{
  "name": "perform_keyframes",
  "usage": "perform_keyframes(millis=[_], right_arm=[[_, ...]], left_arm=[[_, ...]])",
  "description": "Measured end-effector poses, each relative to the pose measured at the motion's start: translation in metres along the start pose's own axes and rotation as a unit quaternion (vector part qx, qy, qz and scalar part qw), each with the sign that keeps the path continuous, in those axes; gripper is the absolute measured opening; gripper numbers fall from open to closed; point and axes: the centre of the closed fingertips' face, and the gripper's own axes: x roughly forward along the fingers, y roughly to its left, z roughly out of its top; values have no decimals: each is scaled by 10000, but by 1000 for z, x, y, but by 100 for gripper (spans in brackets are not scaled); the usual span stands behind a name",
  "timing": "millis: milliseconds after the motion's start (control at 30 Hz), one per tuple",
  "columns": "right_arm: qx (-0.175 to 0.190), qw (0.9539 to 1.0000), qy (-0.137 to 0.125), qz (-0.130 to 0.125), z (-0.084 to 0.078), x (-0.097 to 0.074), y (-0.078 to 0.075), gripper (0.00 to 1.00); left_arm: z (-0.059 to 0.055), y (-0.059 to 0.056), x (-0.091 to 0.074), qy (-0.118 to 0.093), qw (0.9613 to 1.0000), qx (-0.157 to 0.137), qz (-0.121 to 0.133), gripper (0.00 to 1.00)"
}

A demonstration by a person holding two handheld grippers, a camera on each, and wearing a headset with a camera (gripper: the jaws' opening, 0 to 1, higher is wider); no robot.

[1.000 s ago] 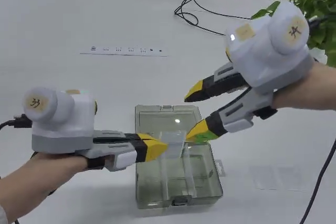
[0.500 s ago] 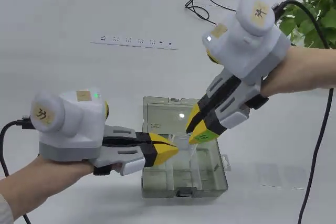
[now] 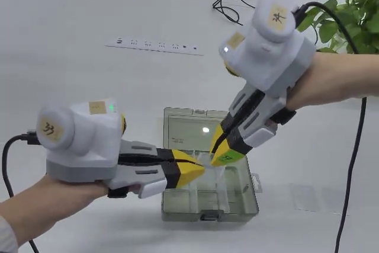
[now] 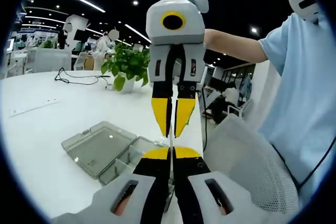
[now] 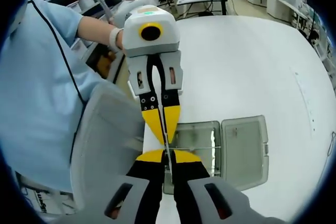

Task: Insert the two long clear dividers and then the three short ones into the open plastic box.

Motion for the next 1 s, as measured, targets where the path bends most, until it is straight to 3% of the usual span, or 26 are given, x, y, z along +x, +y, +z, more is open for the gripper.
perform_keyframes(millis=[167, 367, 700, 833, 1000], right_arm=[[-4, 9998, 153, 101, -3, 3, 5, 3], [-117, 9996, 252, 35, -2, 6, 6, 2], [-174, 9992, 358, -6, 3, 9, -5, 2], [-117, 9993, 344, -116, 0, 7, -13, 2], [-34, 9990, 258, -359, 3, 5, -25, 2]], left_arm=[[-2, -3, 2, 70, 10000, 53, -37, 0], [-5, -1, 0, 93, 10000, 26, 12, 0], [-9, 5, -5, 164, 9993, 211, 245, 0], [-15, 16, -11, 295, 9981, 240, 494, 15], [-23, 25, -19, 457, 9965, 284, 635, 22]])
